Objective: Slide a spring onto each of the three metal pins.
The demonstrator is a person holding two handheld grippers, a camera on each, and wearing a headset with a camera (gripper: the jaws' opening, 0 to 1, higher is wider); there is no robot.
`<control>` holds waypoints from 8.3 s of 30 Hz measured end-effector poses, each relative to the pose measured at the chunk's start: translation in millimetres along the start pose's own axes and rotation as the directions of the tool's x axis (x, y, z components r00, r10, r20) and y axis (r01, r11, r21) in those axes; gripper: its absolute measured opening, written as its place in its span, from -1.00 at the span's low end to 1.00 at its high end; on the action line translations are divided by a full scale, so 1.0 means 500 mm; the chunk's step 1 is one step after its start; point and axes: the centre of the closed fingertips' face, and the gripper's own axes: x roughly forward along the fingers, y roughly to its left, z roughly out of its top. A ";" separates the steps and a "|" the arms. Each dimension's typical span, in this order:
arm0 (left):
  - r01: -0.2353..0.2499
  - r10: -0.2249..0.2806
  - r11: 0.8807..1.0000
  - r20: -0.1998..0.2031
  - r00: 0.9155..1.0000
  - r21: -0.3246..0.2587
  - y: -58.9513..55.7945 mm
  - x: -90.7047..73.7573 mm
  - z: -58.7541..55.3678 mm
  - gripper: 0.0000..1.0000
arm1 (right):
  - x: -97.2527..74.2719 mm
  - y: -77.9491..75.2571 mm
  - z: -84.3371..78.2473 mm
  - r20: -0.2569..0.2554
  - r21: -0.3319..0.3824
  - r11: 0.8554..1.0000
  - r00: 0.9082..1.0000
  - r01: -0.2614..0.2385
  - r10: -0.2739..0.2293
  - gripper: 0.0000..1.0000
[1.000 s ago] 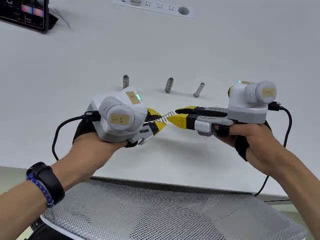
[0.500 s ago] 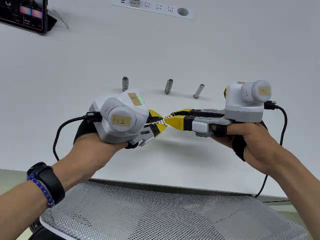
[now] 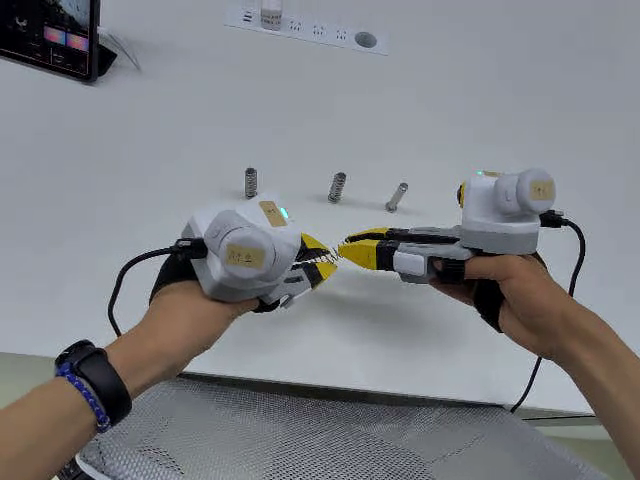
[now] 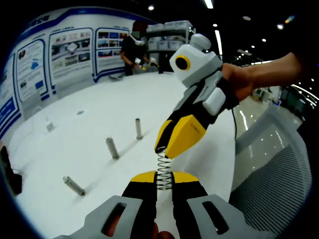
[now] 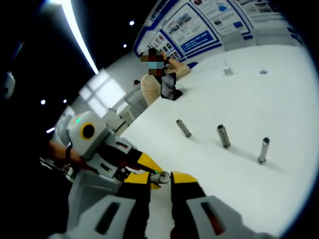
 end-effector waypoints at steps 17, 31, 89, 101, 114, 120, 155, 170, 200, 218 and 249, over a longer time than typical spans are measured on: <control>-0.003 0.003 1.000 0.029 1.000 -0.006 0.003 0.009 0.026 -0.81 | 0.005 0.028 0.030 -0.112 -0.191 0.981 0.993 -0.043 0.022 -0.66; 0.013 -0.013 1.000 0.056 0.998 0.006 0.002 0.006 0.043 -0.81 | 0.002 0.023 0.019 -0.326 -0.391 0.909 0.945 -0.144 0.010 -0.72; 0.052 -0.051 0.999 0.104 0.993 -0.009 0.013 -0.005 0.053 -0.46 | -0.047 -0.002 0.021 -0.489 -0.643 0.726 0.860 -0.245 -0.143 -0.75; -0.003 0.007 0.999 0.076 0.997 -0.050 0.045 -0.023 0.027 -0.27 | -0.075 -0.042 0.026 -0.473 -0.648 0.738 0.859 -0.187 -0.197 -0.75; -0.061 0.065 0.994 0.050 0.997 -0.087 0.081 -0.047 0.001 -0.10 | -0.105 -0.093 0.044 -0.454 -0.653 0.746 0.857 -0.132 -0.245 -0.75; -0.080 0.084 0.992 0.037 0.996 -0.102 0.092 -0.054 -0.010 -0.03 | -0.117 -0.122 0.053 -0.446 -0.667 0.737 0.851 -0.109 -0.277 -0.75; -0.195 0.189 0.961 -0.049 0.981 -0.196 0.158 -0.113 -0.093 0.44 | -0.117 -0.239 0.097 -0.419 -0.688 0.726 0.824 -0.014 -0.380 -0.75; -0.186 0.178 0.961 -0.056 0.982 -0.205 0.150 -0.108 -0.096 0.47 | -0.101 -0.237 0.101 -0.427 -0.694 0.719 0.823 -0.032 -0.375 -0.75; -0.218 0.214 0.950 -0.042 0.976 -0.224 0.168 -0.139 -0.093 0.48 | -0.056 -0.266 0.065 -0.473 -0.674 0.737 0.800 -0.058 -0.370 -0.75; -0.236 0.232 0.945 -0.042 0.972 -0.229 0.183 -0.151 -0.095 0.48 | -0.040 -0.291 0.037 -0.485 -0.659 0.750 0.790 -0.048 -0.375 -0.75; -0.250 0.249 0.937 -0.035 0.968 -0.242 0.204 -0.162 -0.084 0.48 | -0.070 -0.289 0.036 -0.416 -0.626 0.778 0.819 0.059 -0.397 -0.25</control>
